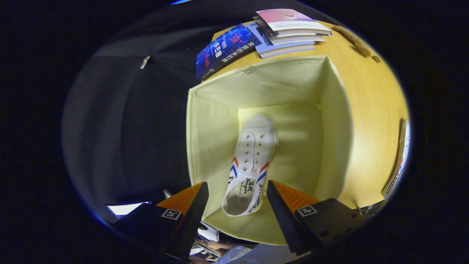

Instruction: Open the storage box then place both shoes into the box .Put the left shoe in first, then the right shoe, with the right side of both shoes facing outward in a uniform manner.

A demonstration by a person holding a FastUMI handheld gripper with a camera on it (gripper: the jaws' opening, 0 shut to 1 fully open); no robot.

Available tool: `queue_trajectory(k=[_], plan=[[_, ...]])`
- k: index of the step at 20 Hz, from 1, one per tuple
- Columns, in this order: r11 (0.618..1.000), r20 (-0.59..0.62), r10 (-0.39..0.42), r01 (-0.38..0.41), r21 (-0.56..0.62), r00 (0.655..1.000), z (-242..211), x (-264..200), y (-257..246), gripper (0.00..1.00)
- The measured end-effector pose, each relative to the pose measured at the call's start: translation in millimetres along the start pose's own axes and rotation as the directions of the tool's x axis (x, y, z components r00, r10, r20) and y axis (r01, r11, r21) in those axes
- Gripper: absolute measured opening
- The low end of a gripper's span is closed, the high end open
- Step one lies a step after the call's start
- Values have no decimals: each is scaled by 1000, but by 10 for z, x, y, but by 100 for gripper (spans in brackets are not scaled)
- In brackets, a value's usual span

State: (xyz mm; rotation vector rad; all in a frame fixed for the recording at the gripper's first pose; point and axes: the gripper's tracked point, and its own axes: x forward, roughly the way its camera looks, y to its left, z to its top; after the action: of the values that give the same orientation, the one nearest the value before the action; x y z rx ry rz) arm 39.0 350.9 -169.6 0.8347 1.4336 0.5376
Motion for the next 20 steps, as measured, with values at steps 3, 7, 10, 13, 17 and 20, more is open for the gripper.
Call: queue_trajectory(k=[3,7,10,13,17,20], plan=[[996,58,85,-87,22,995,77,-558,-15,97],[996,149,78,-84,31,986,188,-1291,-567,97],[999,217,-37,32,25,976,215,-1709,-1352,97],[982,254,-186,176,62,949,192,-2014,-2261,97],[938,260,-339,303,170,904,108,-2211,-3295,97],[900,230,-426,386,202,875,3,-2204,-3901,97]])
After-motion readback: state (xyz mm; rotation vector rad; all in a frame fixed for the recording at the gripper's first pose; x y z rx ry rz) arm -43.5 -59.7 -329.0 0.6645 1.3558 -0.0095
